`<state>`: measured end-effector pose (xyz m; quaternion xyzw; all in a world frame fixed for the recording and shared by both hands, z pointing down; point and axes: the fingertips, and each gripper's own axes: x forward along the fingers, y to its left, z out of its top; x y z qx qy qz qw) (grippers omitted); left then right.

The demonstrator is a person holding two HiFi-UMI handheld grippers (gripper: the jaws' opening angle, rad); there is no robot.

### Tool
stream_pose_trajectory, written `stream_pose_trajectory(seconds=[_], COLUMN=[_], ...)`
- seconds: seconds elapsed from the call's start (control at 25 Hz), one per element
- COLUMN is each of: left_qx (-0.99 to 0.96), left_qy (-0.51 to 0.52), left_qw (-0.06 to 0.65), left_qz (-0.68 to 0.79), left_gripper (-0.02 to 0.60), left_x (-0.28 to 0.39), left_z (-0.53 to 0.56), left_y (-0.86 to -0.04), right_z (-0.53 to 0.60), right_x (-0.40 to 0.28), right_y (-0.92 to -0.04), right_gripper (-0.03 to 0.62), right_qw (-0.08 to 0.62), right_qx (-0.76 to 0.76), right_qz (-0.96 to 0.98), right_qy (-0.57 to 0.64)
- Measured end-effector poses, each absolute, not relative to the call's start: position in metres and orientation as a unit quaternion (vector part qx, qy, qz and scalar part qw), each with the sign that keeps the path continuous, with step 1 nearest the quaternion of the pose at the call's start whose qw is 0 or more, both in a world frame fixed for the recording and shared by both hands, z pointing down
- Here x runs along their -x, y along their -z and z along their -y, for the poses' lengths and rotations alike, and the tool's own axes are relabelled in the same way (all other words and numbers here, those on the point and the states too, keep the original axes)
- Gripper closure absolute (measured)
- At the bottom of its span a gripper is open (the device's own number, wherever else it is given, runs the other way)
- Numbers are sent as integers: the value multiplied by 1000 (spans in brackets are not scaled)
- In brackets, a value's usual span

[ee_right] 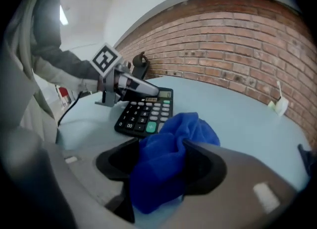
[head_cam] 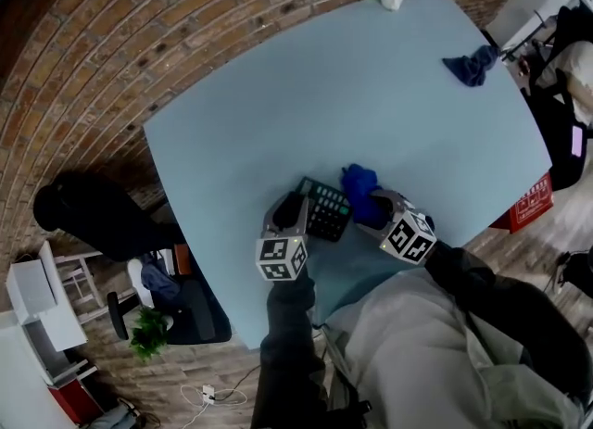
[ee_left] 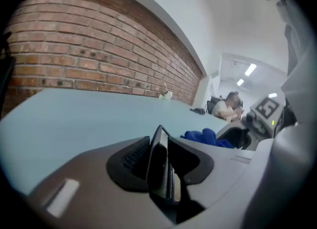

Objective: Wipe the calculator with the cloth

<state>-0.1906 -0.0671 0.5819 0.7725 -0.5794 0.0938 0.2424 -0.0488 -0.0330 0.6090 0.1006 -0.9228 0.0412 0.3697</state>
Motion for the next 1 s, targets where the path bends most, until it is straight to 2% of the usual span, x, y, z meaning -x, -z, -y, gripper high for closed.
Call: stream_pose_trajectory(seconds=[0.08, 0.12, 0.16, 0.24, 0.4, 0.56, 0.68, 0.8, 1.0], left_qx=[-763, -757, -751, -743, -723, -698, -683, -683, -695], left_qy=[-12, 30, 61, 90, 124, 190, 231, 253, 261], left_qw=[293, 319, 338, 355, 358, 348, 341, 326, 305], left_qz=[576, 570, 564, 561, 578, 596, 604, 603, 596], left_gripper=[494, 514, 524, 532, 534, 534, 534, 534, 534], left_x=[195, 196, 196, 194, 190, 180, 178, 182, 170], left_z=[66, 65, 63, 58, 49, 48, 45, 31, 12], left_y=[-574, -570, -569, -567, -558, -532, -509, -487, -460], right_z=[38, 43, 49, 60, 61, 3, -45, -14, 57], right_x=[50, 49, 47, 45, 61, 101, 116, 100, 70], right_y=[-612, -610, -605, -590, -558, -530, -508, -493, -459], right_gripper=[336, 384, 460, 494, 505, 513, 524, 523, 523], right_qw=[371, 362, 347, 310, 276, 274, 286, 282, 227], right_qx=[-117, -132, -146, -169, -159, -44, 40, -13, -132], right_qz=[921, 923, 926, 933, 945, 957, 957, 959, 963], right_qy=[-20, -26, -40, -71, -75, -82, -36, -3, -59])
